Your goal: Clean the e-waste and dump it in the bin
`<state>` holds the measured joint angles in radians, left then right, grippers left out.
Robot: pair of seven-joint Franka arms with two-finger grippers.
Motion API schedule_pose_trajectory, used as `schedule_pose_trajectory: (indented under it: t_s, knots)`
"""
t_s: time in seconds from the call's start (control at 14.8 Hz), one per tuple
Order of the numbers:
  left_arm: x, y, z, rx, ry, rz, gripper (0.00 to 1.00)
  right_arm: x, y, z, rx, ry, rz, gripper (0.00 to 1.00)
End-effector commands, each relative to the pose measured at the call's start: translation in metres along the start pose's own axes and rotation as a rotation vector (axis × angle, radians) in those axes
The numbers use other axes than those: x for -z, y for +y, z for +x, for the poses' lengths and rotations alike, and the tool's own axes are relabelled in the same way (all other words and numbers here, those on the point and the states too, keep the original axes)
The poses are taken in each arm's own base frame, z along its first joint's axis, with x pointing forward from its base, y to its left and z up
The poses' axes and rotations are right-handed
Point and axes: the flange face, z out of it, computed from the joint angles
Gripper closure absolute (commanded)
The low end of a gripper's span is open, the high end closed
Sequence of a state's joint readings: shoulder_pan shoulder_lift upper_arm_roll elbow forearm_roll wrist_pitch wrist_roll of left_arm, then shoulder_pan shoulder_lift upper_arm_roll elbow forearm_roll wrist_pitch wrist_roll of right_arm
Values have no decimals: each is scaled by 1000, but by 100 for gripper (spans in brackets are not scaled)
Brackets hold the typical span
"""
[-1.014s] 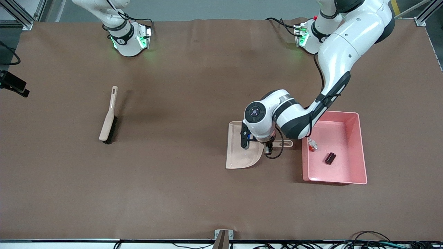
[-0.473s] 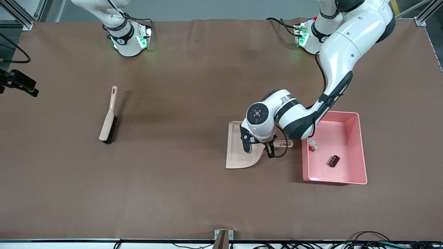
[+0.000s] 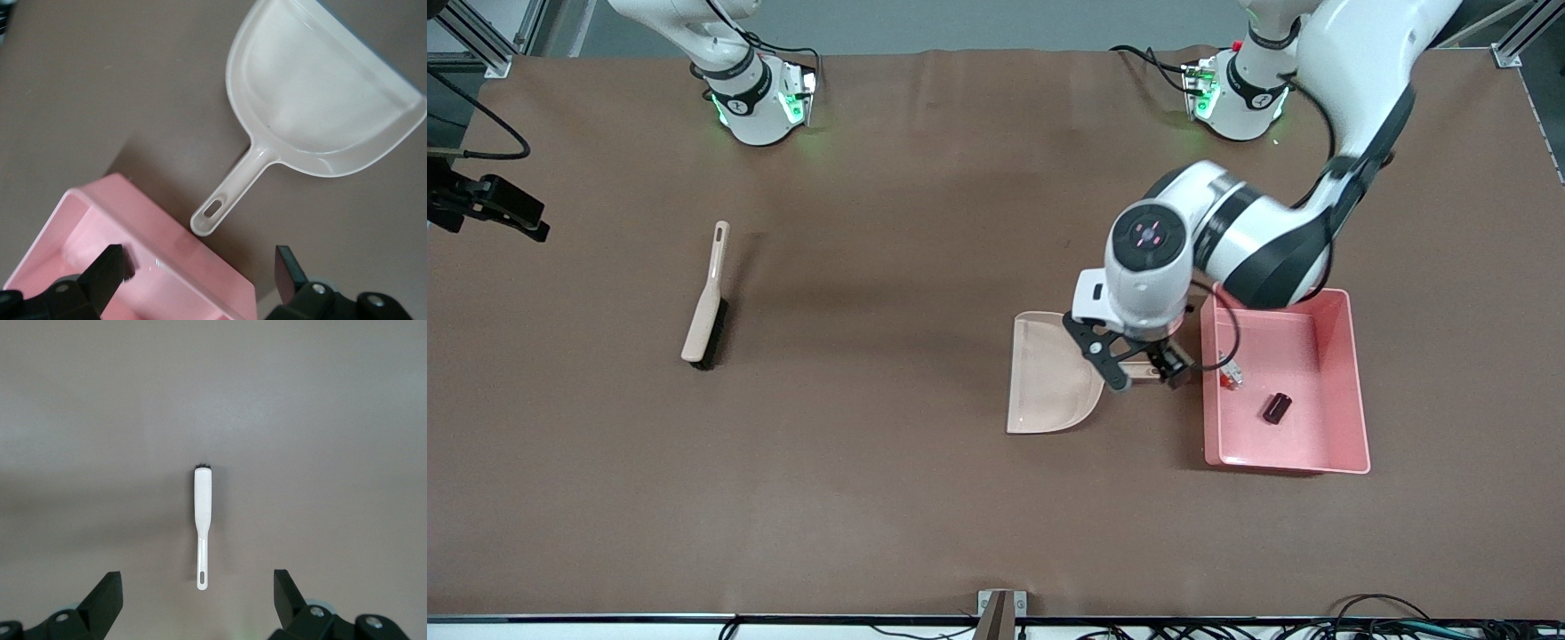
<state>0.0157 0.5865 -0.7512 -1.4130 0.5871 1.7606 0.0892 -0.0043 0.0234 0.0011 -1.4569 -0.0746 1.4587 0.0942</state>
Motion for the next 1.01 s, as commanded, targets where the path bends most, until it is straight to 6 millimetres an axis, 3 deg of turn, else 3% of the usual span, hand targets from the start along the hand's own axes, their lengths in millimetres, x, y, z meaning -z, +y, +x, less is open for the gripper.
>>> schedule_pose_trajectory:
  t_s: [0.0,0.2,0.34,0.47,0.61,0.95]
  knots:
    - [33,-28,-29,256,26,-13,0,5,5,-2,-12,1,3,0]
    - [66,-52,-52,502,61,24,0,5,9,-2,-17,0,1,0]
    - [95,-64,-71,549,79,50,0,4,8,-2,-15,-1,3,0]
    - [123,-88,-100,629,100,89,0,4,7,-2,-16,-1,4,0]
    - [146,-103,-134,734,93,-1,0,5,5,-2,-21,0,7,0]
    - [168,-128,-204,819,52,-117,0,6,4,-1,-21,8,19,0]
